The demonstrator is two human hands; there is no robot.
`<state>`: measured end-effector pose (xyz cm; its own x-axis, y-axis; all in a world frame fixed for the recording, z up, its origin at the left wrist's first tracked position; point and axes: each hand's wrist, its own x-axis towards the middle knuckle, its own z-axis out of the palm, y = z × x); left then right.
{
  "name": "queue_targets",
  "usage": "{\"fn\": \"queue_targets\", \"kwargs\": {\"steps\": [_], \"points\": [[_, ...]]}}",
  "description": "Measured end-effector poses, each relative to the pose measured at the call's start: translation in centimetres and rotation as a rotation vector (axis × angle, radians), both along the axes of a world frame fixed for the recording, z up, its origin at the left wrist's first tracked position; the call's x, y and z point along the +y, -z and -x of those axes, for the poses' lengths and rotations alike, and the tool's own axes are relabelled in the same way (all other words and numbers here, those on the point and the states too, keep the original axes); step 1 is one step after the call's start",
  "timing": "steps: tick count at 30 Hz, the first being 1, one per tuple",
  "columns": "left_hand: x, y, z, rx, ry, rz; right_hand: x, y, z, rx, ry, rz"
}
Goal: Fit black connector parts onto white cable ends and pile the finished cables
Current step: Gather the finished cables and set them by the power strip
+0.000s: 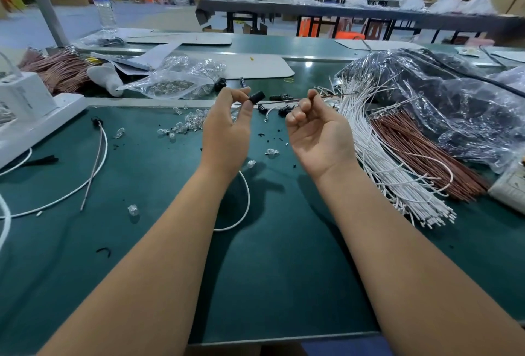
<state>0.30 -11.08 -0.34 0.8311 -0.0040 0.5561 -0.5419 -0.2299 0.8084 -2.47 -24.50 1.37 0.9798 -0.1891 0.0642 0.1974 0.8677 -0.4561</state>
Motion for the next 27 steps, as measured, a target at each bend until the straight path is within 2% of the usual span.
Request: {"fn": "queue_targets", "kwargs": {"steps": [3,9,13,15,17,19,21,23,27], "points": [[0.1,0.0,0.1,-0.024,-0.065,-0.043,0.0,0.2,0.0,0.017,-0.016,0.044],[0.6,0.2,-0.4,0.095,0.030,-0.065,-1.3,0.5,0.1,0.053,0.005,0.024],[0.7,0.3,-0.5,0.089,0.007,-0.087,-1.3,0.8,0.0,0.092,0.012,0.144],[0.6,0.3,-0.4,0.083,0.012,-0.097,-1.0,0.9,-0.1,0.076,-0.037,0.296],[0.6,0.3,-0.4,0.075,0.030,-0.109,-0.3,1.2,-0.2,0.043,-0.062,0.542],[0.5,0.3,-0.4,0.057,0.025,-0.134,0.7,1.6,-0.1,0.041,-0.019,0.831],[0.6,0.3,-0.5,0.051,0.019,-0.141,1.4,2.0,-0.1,0.050,0.040,0.985],[0.7,0.3,-0.6,0.074,0.026,-0.126,1.6,2.1,-0.3,0.052,0.091,0.961],[1.3,0.4,-1.0,0.161,0.067,-0.111,1.0,1.8,-0.7,0.111,0.209,0.782]]}}
